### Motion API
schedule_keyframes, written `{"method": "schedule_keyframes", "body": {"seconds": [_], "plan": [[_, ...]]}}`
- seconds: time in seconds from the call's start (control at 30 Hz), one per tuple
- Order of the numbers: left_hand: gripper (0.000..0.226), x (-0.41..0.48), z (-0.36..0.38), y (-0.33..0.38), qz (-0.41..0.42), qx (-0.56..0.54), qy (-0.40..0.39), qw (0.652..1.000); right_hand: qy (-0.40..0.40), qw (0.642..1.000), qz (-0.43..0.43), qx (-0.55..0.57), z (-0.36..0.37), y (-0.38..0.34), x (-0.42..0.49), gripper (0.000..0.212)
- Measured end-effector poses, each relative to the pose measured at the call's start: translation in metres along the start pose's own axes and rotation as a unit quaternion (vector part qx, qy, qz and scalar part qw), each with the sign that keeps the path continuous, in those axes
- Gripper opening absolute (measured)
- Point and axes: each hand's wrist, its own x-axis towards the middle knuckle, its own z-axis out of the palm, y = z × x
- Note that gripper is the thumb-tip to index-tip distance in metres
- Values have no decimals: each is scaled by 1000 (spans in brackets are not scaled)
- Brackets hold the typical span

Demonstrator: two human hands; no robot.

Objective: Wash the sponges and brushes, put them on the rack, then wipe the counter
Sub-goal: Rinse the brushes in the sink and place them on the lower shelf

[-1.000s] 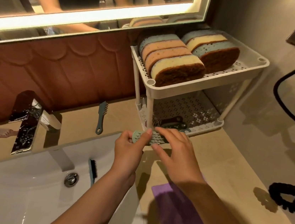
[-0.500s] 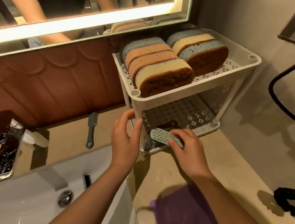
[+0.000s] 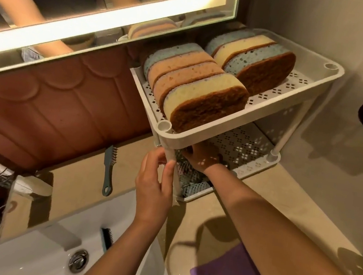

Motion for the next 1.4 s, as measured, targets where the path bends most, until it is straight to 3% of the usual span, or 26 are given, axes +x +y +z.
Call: {"method": "schedule_keyframes", "body": {"seconds": [0.63,0.77,0.93,1.07,1.17,1.3,1.4], "plan": [[14,-2,4,-1,7,1,10,1000,-21,999,-17,-21,14,18,9,36],[15,-1,3,-1,7,3,5,1000,30,999,-23,21,12,19,5,42],[26,0,1,5,-11,8,-7,1000,29,998,-27,45,2,21,-21,22],[21,2,-5,14,-40,-8,-34,999,-4,995,2,100,-10,18,-59,20],[24,1,-17,23,-104,-40,-57,992,-38,991,-20,128,-23,4,-91,19],[48,-14,-41,36,-313,-76,-111,940,-80,985,-61,140,-35,-18,-130,17],[36,-35,-70,41,-351,-82,-179,916,-106,982,-76,138,-36,-36,-153,16]]}}
